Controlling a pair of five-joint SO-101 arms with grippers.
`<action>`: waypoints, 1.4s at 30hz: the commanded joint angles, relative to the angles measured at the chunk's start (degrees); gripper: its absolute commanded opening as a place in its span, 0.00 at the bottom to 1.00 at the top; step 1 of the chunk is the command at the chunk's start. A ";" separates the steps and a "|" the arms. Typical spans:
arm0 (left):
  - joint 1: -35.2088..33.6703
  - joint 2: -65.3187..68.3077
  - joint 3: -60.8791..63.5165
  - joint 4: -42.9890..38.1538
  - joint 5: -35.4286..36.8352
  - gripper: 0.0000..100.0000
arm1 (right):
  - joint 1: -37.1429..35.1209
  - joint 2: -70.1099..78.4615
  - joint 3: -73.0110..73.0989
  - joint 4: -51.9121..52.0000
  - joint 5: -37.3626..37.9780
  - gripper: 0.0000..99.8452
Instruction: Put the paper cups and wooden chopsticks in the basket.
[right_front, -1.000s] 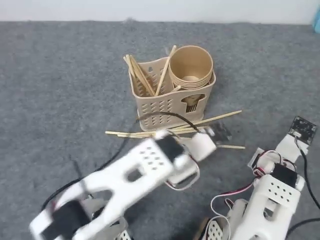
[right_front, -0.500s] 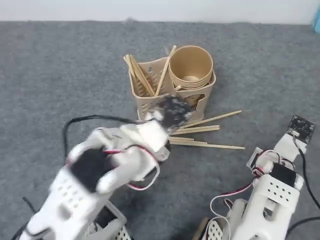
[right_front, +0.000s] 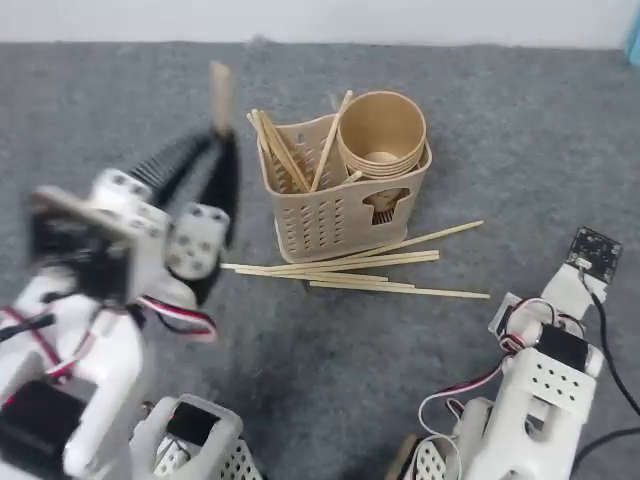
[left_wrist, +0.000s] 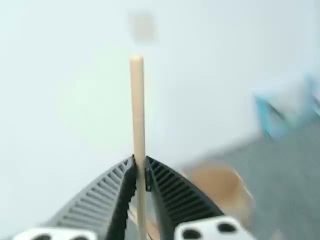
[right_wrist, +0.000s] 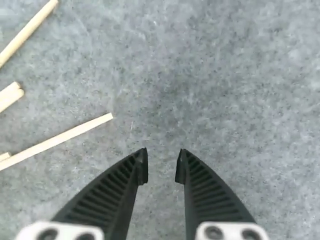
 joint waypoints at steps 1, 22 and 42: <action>-3.69 -0.35 0.66 -11.87 -0.62 0.01 | -0.57 -0.75 -1.41 -1.71 -0.70 0.10; -5.01 -0.44 38.46 -55.30 21.19 0.01 | -2.68 -0.75 -0.97 -1.80 -0.53 0.10; -5.10 -0.79 49.89 -57.67 21.45 0.20 | -2.77 -0.31 -0.97 -2.07 -0.44 0.10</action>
